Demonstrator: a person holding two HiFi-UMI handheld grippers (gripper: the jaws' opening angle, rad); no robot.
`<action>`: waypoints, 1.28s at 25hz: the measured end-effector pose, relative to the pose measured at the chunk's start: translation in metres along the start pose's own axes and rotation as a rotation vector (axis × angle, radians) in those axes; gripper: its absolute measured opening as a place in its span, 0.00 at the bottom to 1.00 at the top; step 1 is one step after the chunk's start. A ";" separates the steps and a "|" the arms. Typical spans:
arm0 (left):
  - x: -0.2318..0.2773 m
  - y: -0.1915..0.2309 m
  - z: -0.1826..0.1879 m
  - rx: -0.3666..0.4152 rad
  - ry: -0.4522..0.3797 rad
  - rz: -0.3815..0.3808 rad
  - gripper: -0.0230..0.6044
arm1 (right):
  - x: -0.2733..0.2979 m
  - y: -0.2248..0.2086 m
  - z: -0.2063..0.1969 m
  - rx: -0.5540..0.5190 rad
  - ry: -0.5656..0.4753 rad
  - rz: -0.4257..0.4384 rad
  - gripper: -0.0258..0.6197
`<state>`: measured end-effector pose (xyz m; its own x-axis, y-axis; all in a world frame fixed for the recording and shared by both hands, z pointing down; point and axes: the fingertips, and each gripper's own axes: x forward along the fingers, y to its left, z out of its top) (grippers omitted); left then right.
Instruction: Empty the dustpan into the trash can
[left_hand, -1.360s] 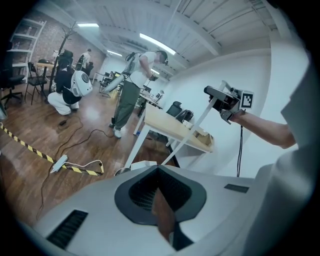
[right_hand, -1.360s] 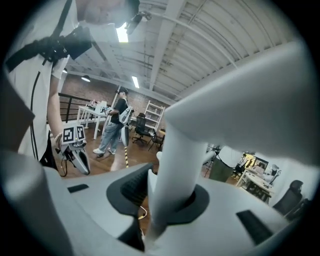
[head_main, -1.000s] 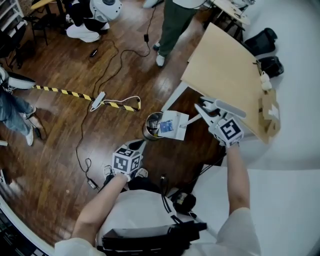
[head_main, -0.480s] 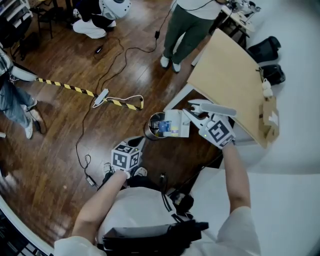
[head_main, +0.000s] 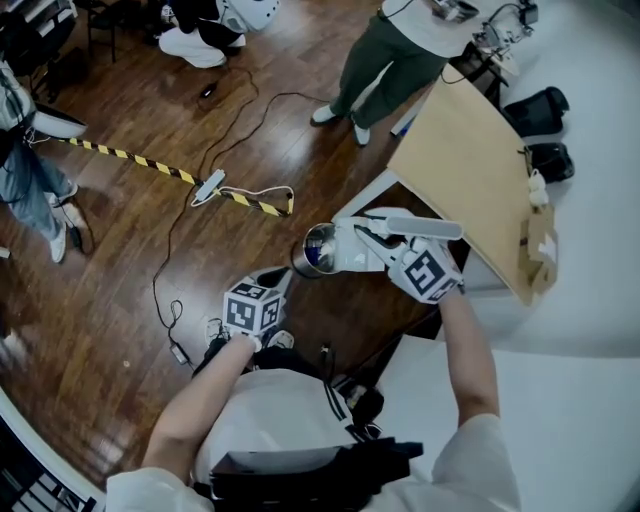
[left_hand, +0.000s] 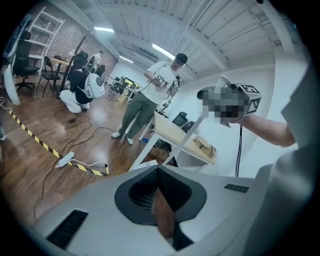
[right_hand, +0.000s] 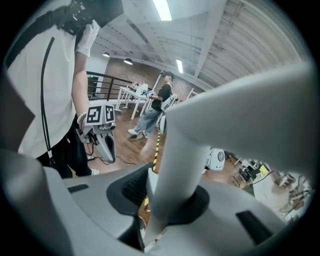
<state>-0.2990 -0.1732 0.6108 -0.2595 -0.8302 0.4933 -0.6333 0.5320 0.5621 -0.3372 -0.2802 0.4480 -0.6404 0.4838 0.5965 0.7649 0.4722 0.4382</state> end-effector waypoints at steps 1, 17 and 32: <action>-0.002 0.002 0.001 -0.003 -0.002 -0.001 0.03 | 0.003 0.002 0.002 -0.007 0.003 0.005 0.19; -0.017 0.017 -0.006 -0.009 0.009 -0.007 0.03 | 0.005 0.002 -0.002 0.033 0.005 -0.035 0.19; -0.014 -0.009 -0.017 0.061 0.069 -0.040 0.03 | -0.171 -0.104 -0.127 0.601 -0.043 -0.620 0.19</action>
<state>-0.2769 -0.1634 0.6102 -0.1833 -0.8362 0.5169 -0.6857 0.4855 0.5423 -0.2986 -0.5059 0.3860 -0.9413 0.0323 0.3360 0.1183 0.9638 0.2388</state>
